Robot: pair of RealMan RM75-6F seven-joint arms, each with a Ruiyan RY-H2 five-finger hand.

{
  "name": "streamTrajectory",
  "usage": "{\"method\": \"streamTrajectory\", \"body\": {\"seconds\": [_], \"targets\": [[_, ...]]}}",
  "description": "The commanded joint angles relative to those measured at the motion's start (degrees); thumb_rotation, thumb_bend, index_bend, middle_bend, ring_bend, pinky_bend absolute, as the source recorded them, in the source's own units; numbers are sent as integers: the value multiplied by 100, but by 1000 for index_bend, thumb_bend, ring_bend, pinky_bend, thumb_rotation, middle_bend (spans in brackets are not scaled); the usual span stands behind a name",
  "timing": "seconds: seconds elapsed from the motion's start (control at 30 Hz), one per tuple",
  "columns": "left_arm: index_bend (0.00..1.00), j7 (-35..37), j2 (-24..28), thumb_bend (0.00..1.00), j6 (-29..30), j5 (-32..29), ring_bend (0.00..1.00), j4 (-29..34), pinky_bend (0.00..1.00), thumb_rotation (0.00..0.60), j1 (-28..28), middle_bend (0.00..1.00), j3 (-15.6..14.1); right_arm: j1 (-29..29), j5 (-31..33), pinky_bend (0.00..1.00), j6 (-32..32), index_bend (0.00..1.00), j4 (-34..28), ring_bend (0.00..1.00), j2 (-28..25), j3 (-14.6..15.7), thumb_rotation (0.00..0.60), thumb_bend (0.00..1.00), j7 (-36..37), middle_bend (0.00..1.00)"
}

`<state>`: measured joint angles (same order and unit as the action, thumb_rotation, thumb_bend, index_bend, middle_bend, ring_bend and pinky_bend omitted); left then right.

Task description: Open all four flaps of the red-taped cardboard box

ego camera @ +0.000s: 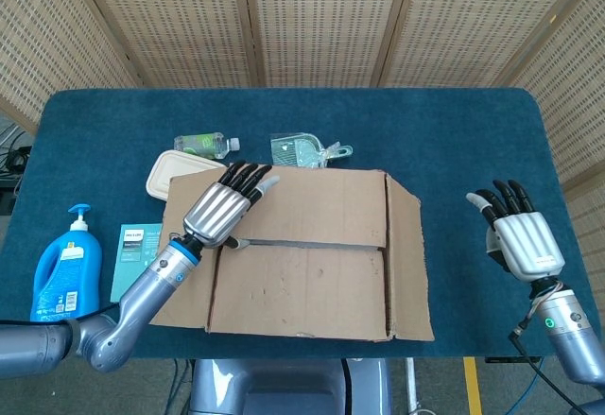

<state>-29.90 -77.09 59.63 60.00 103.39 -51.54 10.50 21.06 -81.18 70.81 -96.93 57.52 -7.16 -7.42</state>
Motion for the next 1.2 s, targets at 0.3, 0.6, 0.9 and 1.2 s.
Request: {"method": "streamTrajectory", "body": {"seconds": [0.3,0.6,0.9,1.2], "targets": [[47,485,142,134,389,532,0,-29,0,600,160,0,251,34,-3,0,-37,156,17,0,3,-24,600,904,7,175],[46,704,165,136,496,556,0,-514,0,600,59,0,640,30,-4,0,-37,156,20,0,3,-23,600,902,8,175],[32,705,-14,143,295,465,0,-1445,0,600,-325,0,987,11,1,0,-18,155,-29,0,-41,-23,600,903,-19,175],[0,486,-364,148,-1,296,0,-2308,0,600,-794,0,1142,0,22,0,-19,156,-81,0,-86,-30,600,903,-37,175]]}}
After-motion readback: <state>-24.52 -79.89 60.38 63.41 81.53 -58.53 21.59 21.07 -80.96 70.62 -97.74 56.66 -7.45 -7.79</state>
